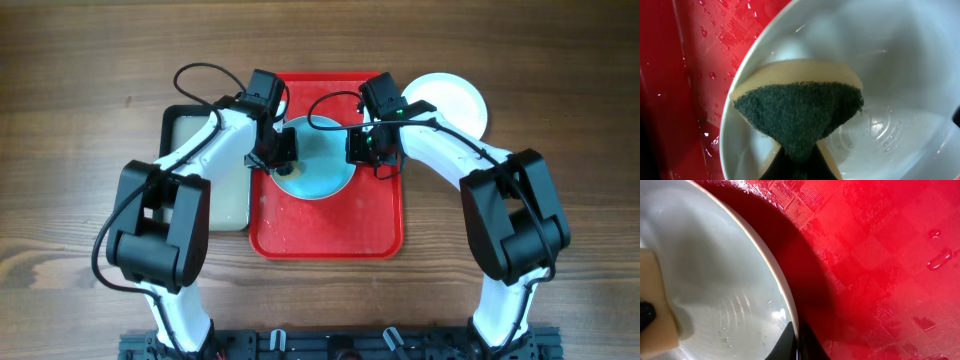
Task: Clean dirty plates on tray and stack at the side
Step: 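Scrub the light-blue plate with the sponge in the left gripper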
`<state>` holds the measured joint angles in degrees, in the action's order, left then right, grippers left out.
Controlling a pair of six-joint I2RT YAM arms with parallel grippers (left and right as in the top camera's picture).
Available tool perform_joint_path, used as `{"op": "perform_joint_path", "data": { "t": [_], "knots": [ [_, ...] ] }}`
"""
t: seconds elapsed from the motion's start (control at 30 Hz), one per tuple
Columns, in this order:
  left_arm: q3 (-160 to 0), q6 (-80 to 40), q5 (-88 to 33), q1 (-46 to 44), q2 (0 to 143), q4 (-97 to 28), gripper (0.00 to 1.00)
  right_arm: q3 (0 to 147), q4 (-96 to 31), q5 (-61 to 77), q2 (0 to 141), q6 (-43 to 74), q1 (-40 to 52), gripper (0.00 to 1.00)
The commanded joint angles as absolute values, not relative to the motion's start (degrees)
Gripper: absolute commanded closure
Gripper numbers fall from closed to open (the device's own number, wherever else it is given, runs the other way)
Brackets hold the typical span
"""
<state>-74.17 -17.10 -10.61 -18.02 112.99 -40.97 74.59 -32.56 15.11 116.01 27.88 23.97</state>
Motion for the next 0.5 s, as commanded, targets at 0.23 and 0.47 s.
{"op": "perform_joint_path", "data": {
  "t": [0.23,0.47],
  "knots": [
    [-73.80,-18.55,-8.47,-22.76,119.70,-40.66,0.96,74.32,-33.50,12.91,115.28,27.03,25.78,0.96],
    [-73.80,-19.94,-9.45,-24.82,123.17,-40.29,0.96,74.32,-33.43,12.93,115.28,26.68,27.16,0.96]
  ]
}}
